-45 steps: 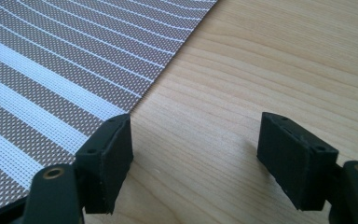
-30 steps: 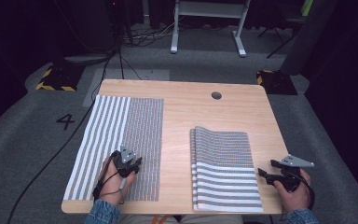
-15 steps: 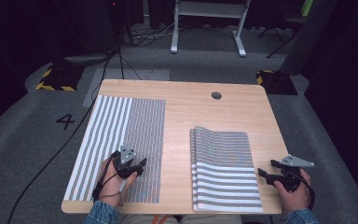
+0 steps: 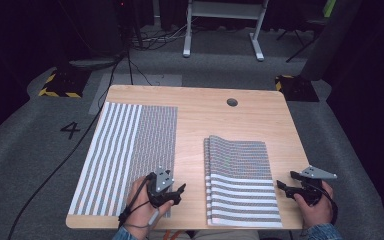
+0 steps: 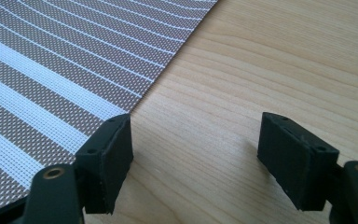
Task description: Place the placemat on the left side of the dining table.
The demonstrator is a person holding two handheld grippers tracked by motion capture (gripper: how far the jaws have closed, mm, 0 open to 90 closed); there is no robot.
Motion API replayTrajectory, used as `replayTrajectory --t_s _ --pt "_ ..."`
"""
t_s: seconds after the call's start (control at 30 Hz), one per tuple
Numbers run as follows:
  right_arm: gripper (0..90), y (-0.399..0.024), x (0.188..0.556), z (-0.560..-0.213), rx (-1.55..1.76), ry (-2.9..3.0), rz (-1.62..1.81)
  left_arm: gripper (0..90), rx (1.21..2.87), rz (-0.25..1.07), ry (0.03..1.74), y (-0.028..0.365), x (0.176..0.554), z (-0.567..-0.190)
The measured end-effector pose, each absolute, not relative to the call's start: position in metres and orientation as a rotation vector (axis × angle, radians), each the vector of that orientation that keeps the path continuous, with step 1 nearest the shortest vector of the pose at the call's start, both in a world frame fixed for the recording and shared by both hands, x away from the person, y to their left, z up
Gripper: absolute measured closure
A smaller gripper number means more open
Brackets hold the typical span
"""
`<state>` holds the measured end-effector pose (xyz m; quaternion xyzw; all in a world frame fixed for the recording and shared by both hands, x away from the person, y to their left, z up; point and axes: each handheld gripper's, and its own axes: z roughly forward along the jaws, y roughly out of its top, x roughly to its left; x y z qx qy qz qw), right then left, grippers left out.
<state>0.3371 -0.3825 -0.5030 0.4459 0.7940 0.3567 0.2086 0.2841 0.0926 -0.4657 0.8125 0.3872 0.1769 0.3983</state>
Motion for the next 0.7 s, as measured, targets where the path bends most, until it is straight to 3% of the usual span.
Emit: replayTrajectory --t_s 0.7 --pt "26.3 -0.383 0.337 -0.503 1.238 2.211 0.991 28.2 2.154 0.291 0.814 0.036 0.259 -0.498"
